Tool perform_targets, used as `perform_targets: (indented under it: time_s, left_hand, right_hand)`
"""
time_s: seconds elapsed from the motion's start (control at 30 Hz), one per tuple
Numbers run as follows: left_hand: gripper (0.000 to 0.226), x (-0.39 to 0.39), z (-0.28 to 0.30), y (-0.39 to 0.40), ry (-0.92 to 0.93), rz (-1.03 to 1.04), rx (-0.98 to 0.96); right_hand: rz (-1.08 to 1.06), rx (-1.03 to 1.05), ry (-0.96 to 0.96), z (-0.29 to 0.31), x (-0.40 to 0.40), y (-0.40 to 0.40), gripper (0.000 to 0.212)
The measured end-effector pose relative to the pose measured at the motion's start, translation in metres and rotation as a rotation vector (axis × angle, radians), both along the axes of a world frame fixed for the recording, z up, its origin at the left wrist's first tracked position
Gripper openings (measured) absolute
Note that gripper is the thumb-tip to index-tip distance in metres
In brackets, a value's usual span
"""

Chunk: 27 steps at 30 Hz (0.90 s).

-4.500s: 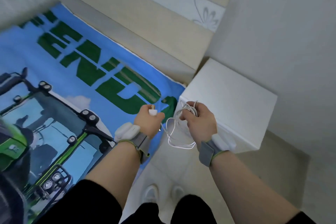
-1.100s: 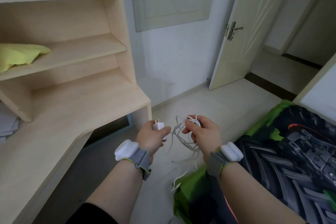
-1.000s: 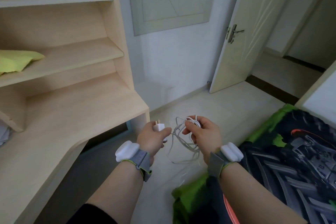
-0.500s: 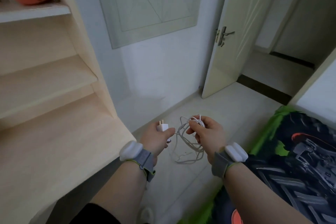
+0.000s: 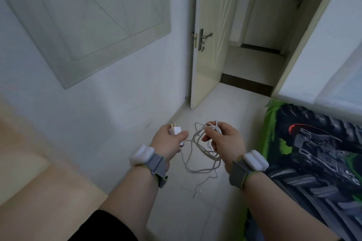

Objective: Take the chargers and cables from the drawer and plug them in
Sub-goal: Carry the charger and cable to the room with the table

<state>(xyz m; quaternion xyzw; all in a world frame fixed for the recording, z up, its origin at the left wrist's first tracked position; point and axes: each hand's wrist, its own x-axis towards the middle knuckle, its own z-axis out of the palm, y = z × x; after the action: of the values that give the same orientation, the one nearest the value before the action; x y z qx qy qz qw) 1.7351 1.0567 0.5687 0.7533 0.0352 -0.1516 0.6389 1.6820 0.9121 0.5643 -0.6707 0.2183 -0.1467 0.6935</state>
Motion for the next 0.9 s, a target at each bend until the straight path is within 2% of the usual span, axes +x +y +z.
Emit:
perform_targets:
  time_s: [0.07,0.2,0.9]
  left_hand:
    - [0.021,0.012,-0.002,-0.006,0.005,-0.020,-0.020]
    - [0.024,0.048,-0.007,-0.038,0.028,-0.079,-0.030]
    - [0.062,0.190,0.003,-0.265,0.009,-0.138,-0.041]
  right_hand:
    - [-0.015,-0.018,0.007,0.004,0.010,-0.006,0.009]
    - [-0.075,-0.035,0.016,0.005,0.039,-0.032,0.009]
    - [-0.128,-0.067,-0.004,0.016,0.160,-0.245,0.009]
